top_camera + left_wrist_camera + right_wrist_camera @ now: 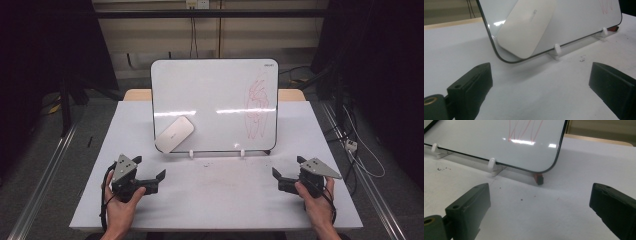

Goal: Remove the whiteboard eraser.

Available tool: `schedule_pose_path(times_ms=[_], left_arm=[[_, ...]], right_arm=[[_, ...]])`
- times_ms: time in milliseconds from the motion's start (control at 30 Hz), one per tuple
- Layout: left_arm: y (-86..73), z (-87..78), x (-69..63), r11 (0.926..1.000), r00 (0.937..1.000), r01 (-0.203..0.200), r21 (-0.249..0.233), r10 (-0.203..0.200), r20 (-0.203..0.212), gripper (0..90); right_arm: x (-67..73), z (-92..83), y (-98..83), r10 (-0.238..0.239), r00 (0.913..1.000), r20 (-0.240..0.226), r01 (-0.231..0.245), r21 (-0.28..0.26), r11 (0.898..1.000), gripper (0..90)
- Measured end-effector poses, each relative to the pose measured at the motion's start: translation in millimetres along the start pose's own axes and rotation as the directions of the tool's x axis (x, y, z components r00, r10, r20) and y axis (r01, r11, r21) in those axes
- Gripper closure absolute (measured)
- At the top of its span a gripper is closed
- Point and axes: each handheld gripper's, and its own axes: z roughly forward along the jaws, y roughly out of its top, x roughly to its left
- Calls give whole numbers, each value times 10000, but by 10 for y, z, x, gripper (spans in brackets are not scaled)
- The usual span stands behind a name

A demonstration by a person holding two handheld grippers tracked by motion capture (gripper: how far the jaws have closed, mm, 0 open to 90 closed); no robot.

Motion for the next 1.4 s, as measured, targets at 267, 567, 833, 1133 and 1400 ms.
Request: schedule_pose_path(times_ms=[267,567,833,1133,1400], left_arm=[[22,59,-4,9997,9997,41,255,-47,243,52],[47,99,23,9990,9994,-76,447,60,344,51],[154,140,-19,9976,9985,-489,497,476,269,51],[306,267,-14,9951,9958,-812,569,786,463,71],[496,386,31,9939,9959,-831,732,802,417,82]], right_arm=[[-18,6,-10,50,10000,-77,-49,110,9999,36],[-16,44,-14,-12,9999,-105,15,310,9995,41],[-12,48,-17,-15,9999,-140,21,365,9993,42],[-12,70,-17,3,9997,-246,8,451,9990,45],[-5,82,-16,-46,9996,-277,59,455,9989,45]])
